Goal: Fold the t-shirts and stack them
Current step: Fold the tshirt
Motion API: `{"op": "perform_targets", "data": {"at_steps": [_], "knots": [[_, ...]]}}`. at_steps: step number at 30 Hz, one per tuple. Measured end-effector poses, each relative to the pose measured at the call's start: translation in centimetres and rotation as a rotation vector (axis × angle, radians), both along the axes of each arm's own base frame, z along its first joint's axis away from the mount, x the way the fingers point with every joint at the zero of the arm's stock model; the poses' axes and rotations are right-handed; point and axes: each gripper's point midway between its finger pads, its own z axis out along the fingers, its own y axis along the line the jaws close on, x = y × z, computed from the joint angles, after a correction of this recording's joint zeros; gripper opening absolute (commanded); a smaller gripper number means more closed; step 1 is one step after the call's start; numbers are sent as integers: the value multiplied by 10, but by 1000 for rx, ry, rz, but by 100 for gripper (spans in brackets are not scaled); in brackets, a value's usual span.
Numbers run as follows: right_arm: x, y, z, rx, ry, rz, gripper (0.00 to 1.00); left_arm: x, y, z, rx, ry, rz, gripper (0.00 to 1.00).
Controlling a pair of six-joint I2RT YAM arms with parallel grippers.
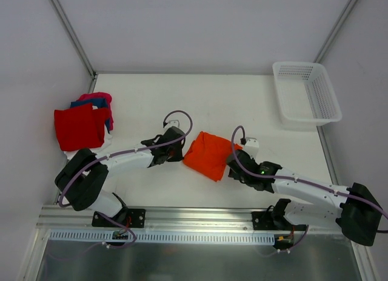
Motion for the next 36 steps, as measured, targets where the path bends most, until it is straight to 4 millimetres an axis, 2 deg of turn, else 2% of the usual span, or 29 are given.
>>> {"op": "perform_targets", "data": {"at_steps": [6, 12, 22, 32, 36], "knots": [[-1, -1, -1, 3, 1, -5, 42, -3, -5, -6, -19, 21, -15, 0], [-1, -1, -3, 1, 5, -8, 43, -13, 1, -11, -32, 38, -4, 0], [0, 0, -8, 3, 13, -27, 46, -30, 5, -7, -109, 49, 11, 0], [0, 0, -11, 7, 13, -31, 47, -22, 5, -4, -101, 20, 24, 0], [-2, -2, -13, 3, 17, -32, 47, -10, -6, -4, -89, 22, 19, 0]]}}
